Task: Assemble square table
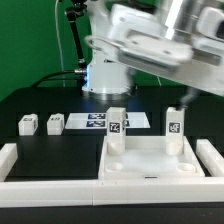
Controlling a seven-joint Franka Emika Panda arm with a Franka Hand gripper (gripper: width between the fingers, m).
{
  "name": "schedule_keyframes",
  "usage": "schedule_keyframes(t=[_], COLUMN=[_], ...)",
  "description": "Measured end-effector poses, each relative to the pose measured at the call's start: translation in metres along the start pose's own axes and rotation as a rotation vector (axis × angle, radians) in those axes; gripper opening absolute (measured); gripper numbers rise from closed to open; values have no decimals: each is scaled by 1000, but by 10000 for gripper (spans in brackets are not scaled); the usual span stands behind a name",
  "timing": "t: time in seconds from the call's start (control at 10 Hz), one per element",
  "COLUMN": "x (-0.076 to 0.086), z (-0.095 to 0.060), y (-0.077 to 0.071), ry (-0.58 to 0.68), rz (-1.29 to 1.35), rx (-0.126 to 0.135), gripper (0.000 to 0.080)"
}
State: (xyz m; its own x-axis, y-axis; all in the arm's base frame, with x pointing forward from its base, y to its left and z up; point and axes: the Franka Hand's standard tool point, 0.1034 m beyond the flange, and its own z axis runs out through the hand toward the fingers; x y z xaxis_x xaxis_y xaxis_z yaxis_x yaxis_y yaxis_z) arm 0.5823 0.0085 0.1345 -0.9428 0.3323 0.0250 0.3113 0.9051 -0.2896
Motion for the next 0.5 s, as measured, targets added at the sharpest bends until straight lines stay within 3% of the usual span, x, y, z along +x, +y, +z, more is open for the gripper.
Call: schedule_keyframes(t=[0.2, 0.3, 0.5], x=[-13, -19, -17], z=[12, 13, 14], y=[-54, -71, -66], ry=[-7, -11, -8], rz=[99, 147, 322], rx=[-6, -19, -17], gripper=[649, 649, 649])
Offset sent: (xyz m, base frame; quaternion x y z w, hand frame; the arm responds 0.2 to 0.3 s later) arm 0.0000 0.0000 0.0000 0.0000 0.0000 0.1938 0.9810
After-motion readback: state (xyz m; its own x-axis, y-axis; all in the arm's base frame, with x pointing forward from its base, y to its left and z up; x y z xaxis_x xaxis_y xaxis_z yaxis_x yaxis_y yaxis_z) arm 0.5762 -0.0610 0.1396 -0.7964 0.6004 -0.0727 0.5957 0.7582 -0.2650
